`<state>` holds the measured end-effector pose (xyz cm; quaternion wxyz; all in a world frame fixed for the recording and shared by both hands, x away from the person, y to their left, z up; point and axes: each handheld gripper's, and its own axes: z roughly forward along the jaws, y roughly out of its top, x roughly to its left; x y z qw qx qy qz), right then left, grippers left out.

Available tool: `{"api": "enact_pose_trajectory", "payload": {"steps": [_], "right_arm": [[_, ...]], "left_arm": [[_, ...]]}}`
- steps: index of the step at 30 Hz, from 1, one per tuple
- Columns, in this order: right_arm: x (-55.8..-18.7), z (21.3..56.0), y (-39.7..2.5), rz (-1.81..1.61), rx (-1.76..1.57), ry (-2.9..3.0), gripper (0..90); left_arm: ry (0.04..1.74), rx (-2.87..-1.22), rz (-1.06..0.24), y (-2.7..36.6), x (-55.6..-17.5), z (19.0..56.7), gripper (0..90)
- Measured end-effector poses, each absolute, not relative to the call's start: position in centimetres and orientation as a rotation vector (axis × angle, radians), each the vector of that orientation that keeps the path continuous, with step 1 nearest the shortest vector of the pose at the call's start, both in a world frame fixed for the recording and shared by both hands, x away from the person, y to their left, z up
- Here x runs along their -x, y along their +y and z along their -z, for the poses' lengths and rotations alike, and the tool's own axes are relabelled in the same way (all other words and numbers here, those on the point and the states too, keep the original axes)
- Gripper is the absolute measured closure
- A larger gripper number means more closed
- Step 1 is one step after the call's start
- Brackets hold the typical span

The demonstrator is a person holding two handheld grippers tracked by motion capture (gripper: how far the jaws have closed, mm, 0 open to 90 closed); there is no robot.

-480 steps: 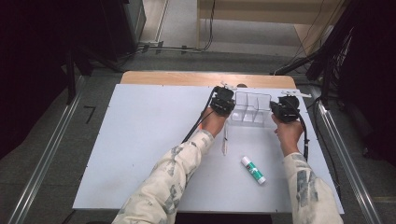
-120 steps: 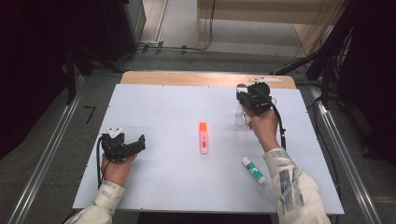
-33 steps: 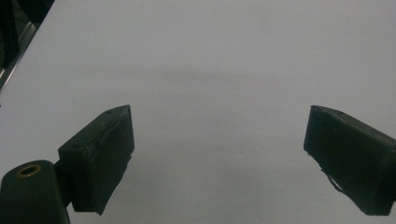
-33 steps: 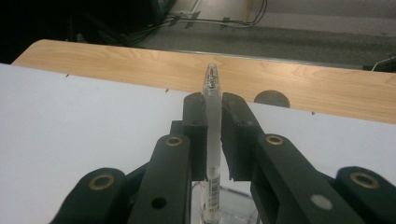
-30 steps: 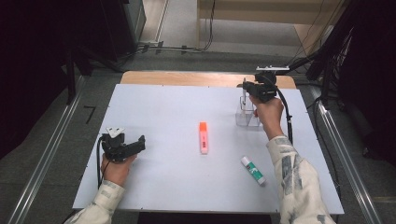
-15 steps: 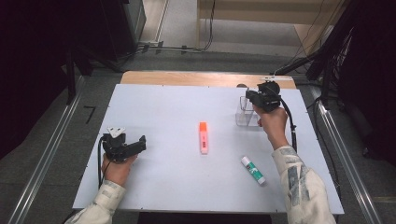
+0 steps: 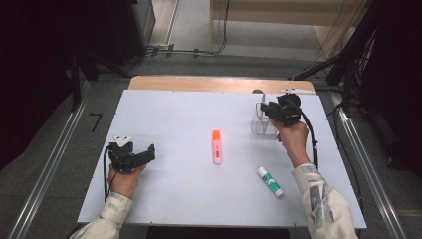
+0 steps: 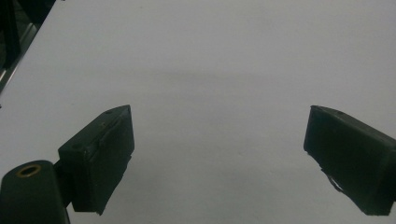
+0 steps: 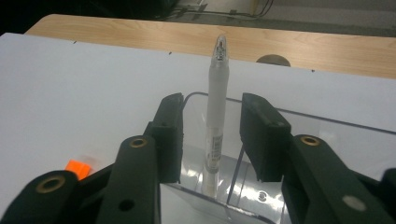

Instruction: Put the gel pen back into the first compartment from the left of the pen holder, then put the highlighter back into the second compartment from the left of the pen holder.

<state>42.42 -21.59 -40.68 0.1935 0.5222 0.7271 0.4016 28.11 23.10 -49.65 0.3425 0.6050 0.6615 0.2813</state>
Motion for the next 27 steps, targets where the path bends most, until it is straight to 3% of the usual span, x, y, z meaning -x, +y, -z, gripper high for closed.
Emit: {"api": "enact_pose_trajectory", "payload": {"steps": [7,27], "right_arm": [[-40.6,41.0,-21.5,-1.135,-1.418,2.053,47.0],[-37.0,41.8,-21.2,-1.201,-1.371,2.061,38.4]], "left_arm": [[1.721,-1.571,-0.731,23.1,-28.0,49.6,8.9],[1.72,-1.581,-0.733,23.0,-28.1,49.6,8.9]]}}
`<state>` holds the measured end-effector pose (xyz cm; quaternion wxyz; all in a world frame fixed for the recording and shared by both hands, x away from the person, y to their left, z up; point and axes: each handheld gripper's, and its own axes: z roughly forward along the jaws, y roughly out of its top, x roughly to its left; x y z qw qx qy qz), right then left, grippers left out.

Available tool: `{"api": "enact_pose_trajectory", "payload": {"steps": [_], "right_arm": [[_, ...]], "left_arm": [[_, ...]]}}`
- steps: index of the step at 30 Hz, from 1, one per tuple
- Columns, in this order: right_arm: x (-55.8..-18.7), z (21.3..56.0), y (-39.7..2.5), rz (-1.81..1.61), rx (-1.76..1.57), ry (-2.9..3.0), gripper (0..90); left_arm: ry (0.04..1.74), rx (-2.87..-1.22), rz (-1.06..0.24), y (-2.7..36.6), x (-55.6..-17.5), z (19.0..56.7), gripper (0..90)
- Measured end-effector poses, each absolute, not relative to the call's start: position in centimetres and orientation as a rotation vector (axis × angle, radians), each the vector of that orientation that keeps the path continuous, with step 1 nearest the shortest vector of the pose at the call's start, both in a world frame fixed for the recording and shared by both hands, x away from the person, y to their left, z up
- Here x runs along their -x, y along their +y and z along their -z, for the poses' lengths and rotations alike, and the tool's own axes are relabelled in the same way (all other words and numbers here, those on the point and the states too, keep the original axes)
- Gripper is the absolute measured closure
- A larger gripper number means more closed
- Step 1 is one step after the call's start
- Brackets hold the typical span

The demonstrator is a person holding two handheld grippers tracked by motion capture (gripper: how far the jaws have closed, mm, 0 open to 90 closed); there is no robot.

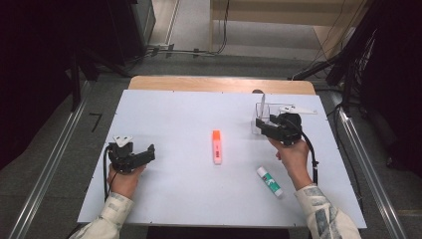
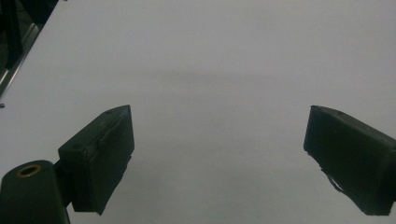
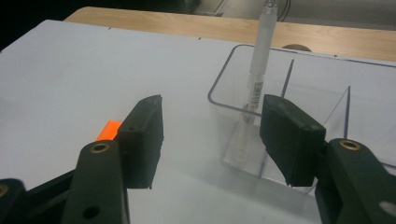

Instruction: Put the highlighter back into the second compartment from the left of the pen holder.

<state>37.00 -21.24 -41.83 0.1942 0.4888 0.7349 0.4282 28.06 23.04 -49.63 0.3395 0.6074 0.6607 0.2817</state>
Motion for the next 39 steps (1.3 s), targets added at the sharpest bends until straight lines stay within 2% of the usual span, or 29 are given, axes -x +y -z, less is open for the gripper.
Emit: {"api": "enact_pose_trajectory", "payload": {"steps": [19,27,33,39], "right_arm": [[-35.5,43.0,-20.2,-1.209,-1.341,2.115,36.8],[-35.1,43.4,-19.2,-1.186,-1.318,2.163,32.7],[-35.0,43.8,-18.4,-1.163,-1.308,2.19,26.4],[-34.9,44.0,-18.1,-1.152,-1.297,2.213,25.1]], "left_arm": [[1.72,-1.576,-0.735,23.0,-28.1,49.6,8.9],[1.718,-1.579,-0.734,23.0,-28.1,49.6,8.9],[1.716,-1.582,-0.732,23.0,-28.0,49.6,8.9],[1.717,-1.582,-0.732,23.0,-28.1,49.6,8.9]]}}
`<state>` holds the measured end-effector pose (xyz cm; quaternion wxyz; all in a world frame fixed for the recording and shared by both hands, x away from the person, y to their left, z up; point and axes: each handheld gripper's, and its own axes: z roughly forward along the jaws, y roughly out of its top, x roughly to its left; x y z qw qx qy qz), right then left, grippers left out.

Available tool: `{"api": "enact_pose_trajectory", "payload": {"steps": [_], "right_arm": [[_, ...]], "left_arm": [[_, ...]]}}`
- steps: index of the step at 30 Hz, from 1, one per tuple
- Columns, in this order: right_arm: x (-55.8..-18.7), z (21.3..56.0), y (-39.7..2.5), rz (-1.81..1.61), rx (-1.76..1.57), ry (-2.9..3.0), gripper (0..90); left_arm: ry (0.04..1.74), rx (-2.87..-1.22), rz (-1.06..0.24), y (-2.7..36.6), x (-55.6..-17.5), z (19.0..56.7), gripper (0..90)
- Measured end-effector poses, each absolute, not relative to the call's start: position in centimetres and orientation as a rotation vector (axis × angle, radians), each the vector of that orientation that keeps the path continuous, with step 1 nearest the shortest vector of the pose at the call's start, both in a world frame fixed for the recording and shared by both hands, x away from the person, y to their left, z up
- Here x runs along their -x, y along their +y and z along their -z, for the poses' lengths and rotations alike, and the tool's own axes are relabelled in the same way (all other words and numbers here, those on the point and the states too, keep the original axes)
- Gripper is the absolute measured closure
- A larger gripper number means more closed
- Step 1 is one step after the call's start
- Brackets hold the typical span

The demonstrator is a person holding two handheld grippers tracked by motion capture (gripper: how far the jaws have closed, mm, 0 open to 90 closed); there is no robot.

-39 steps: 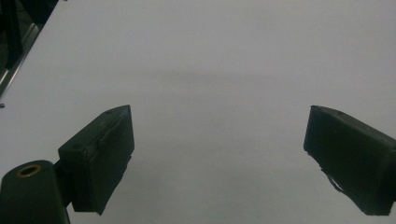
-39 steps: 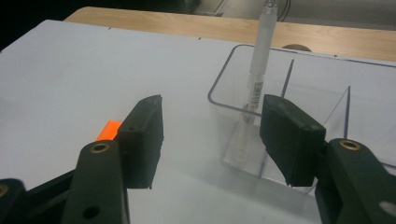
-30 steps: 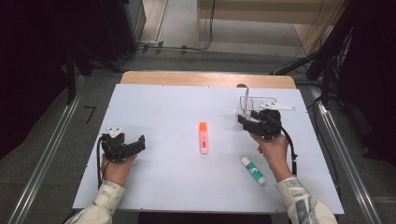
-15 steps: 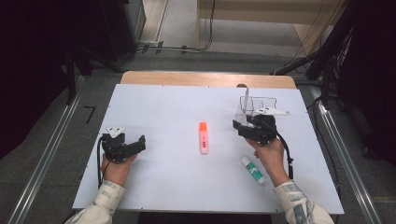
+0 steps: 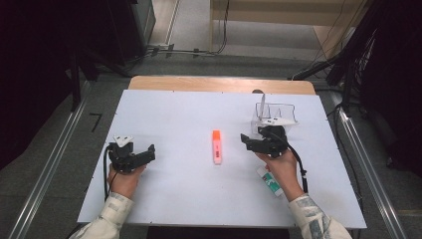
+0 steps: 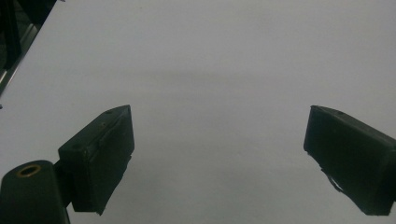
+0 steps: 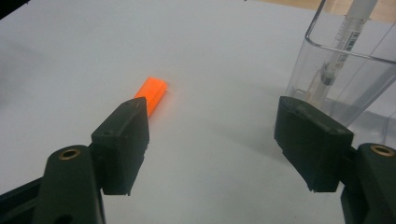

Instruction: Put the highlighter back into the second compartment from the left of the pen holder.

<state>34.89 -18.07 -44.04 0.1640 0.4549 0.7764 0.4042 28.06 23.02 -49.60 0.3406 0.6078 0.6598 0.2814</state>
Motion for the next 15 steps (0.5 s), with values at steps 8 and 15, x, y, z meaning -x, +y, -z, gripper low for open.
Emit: {"api": "enact_pose_trajectory", "payload": {"steps": [8,15], "right_arm": [[-34.7,44.3,-17.1,-1.148,-1.286,2.234,25.1],[-34.9,44.8,-15.9,-1.127,-1.276,2.26,25.2]], "left_arm": [[1.717,-1.584,-0.732,22.9,-28.1,49.6,8.9],[1.717,-1.58,-0.732,23.0,-28.1,49.6,8.9]]}}
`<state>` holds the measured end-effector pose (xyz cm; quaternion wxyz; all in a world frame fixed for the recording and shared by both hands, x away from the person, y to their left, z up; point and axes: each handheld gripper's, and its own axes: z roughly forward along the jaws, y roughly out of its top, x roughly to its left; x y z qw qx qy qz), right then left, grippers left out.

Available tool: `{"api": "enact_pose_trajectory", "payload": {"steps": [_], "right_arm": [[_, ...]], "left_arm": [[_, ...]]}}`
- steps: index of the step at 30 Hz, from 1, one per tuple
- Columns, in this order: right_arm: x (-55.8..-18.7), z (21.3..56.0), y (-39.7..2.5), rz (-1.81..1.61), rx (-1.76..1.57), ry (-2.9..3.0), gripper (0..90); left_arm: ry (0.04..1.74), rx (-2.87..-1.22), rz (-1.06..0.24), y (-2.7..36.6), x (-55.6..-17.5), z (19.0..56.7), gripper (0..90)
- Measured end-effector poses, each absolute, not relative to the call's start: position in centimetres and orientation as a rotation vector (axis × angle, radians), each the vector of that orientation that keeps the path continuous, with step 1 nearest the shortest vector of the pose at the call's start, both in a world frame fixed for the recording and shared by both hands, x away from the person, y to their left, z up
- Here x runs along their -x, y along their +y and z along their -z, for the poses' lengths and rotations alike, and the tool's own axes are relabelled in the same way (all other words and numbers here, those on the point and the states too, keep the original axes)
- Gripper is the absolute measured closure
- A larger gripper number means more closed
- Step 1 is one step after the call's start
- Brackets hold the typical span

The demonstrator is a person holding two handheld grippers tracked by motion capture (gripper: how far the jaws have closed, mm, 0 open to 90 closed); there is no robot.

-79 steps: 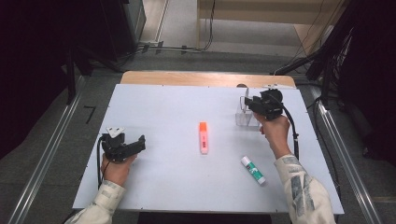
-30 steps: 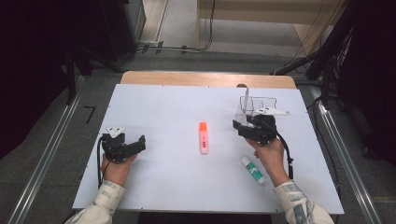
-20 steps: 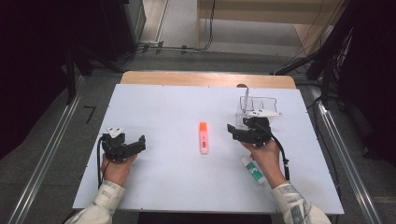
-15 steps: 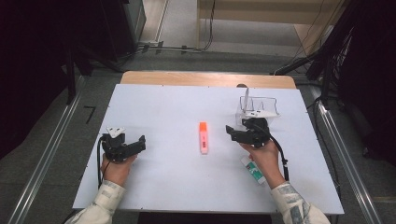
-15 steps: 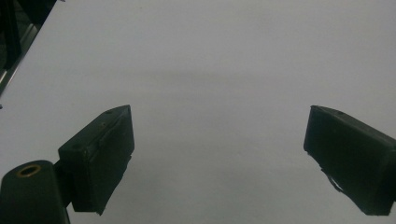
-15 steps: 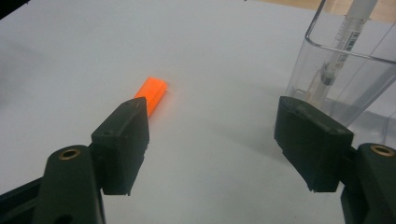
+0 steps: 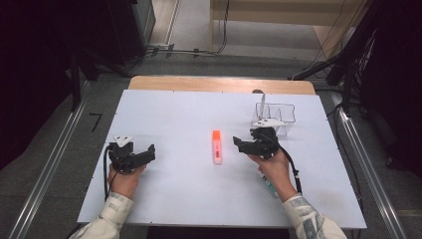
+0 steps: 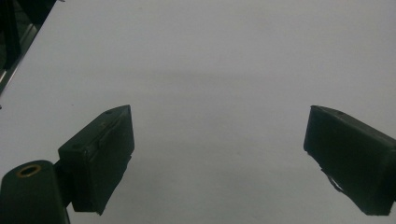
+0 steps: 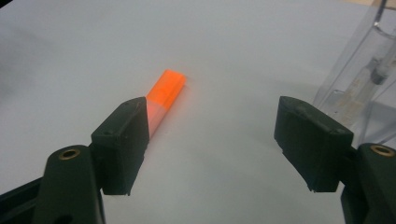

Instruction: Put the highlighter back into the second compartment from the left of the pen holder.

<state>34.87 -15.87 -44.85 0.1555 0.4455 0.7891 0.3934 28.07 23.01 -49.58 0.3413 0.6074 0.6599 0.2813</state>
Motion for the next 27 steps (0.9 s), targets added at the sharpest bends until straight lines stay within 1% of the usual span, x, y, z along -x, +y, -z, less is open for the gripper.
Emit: {"api": "enact_pose_trajectory", "payload": {"steps": [27], "right_arm": [[-35.3,45.7,-10.8,-1.059,-1.243,2.333,25.2]], "left_arm": [[1.712,-1.578,-0.73,23.0,-28.0,49.5,8.9]]}}
